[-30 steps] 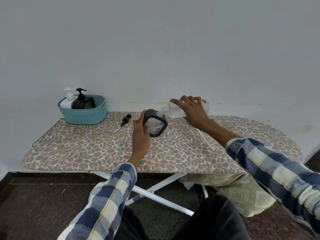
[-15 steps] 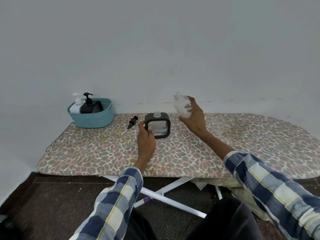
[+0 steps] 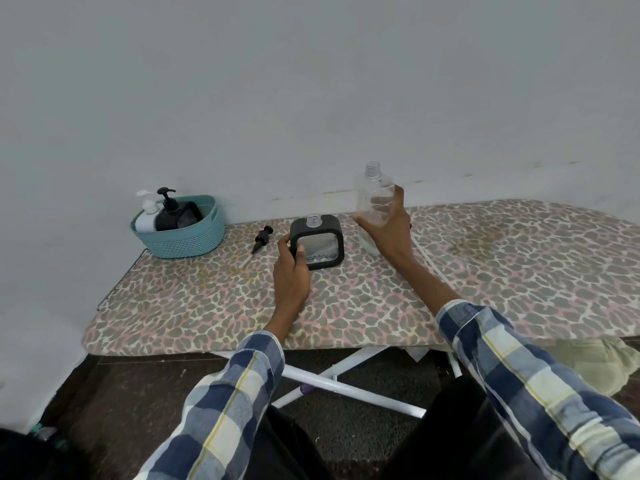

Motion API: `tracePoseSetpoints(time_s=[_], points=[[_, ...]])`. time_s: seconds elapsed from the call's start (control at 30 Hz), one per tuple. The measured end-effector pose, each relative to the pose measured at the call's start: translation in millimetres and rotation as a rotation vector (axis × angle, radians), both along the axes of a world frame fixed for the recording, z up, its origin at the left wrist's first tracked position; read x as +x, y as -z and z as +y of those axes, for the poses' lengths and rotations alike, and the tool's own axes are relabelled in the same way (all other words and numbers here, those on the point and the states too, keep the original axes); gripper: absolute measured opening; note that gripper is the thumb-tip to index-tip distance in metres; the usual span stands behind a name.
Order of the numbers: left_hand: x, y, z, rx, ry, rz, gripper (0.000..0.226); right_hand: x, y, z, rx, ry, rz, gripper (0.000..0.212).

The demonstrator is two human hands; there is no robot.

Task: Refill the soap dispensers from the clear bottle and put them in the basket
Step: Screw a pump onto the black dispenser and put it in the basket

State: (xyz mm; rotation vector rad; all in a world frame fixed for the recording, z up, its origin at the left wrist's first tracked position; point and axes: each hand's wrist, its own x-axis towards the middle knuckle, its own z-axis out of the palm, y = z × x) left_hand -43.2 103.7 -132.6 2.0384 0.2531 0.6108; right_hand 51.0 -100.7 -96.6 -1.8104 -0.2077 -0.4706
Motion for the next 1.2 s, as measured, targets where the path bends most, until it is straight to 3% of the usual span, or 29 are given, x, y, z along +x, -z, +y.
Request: tracePoseSetpoints(time_s=[0.2, 0.27, 0.37, 0.5, 0.57, 0.67, 0.77, 1.0, 1.1, 1.2], points=[[-1.2, -2.1, -3.8, -0.019, -0.01, 0.007, 0.028, -21.9, 30.0, -2.1, -0.026, -0.015, 0.136, 0.107], [-1.7, -3.7, -4.8, -0.028, -0.005, -0.007, 0.028, -28.1, 30.9, 1.4, -0.024, 0.085, 0.046, 0.099], [-3.2, -2.9, -5.5, -0.049, 0.001, -0.025, 0.031, -45.4, 21.5, 9.0, -0.05, 0.257, -0.142, 0.068], [-0.2, -2.2, -6.0, -0.074, 0.002, -0.074, 0.035, -68.4, 16.3, 27.1, -0.178, 0.127, -0.353, 0.052], [0.7, -2.8, -6.2, -0.077, -0.018, -0.069, 0.037, -68.6, 17.9, 37.9, -0.237, -0.006, -0.307, 0.063], [1.1, -0.8, -4.8, -0.058, -0.018, -0.069, 0.035, -61.9, 20.9, 53.1, -0.221, -0.186, -0.07, 0.082], [5.1, 2.7, 0.3, -0.029, -0.009, -0.072, 0.032, -49.7, 29.3, 60.6, -0.156, -0.268, 0.108, 0.072], [1.9, -11.0, 1.5, -0.222, -0.111, -0.128, 0.028, -40.0, 35.8, 58.5, -0.164, -0.279, 0.12, 0.062], [9.1, -11.7, 16.3, -0.046, -0.229, -0.14, 0.029, -39.4, 35.9, 59.9, -0.172, -0.285, 0.127, 0.061], [29.0, -13.1, 43.2, 0.245, -0.326, 0.019, 0.029, -38.9, 37.3, 60.5, -0.179, -0.286, 0.125, 0.06]])
